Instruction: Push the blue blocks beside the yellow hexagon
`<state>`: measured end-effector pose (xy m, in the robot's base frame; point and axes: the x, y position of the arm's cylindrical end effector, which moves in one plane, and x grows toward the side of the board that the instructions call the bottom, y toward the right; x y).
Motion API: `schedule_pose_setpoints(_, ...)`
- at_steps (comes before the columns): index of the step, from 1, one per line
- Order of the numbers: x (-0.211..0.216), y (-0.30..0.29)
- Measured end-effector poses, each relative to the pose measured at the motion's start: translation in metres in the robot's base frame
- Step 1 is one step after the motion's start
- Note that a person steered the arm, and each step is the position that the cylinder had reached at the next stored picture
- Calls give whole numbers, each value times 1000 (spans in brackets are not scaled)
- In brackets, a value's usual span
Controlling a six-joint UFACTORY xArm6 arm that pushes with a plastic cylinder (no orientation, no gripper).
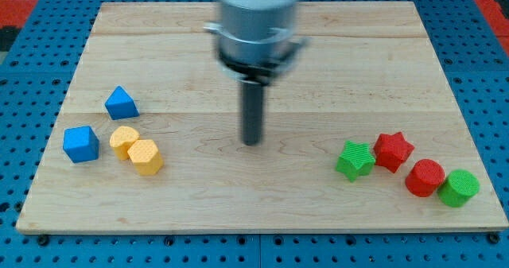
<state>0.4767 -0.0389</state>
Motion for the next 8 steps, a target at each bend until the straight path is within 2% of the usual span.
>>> schedule_pose_setpoints(1, -55, -26)
schedule_pose_setpoints(2, -61, -66)
schedule_pose_setpoints(3, -73, -144)
schedule_pose_setpoints(4, -71, -174)
schedule_pose_setpoints(5, -3, -167)
schedule_pose_setpoints(8, 30, -174)
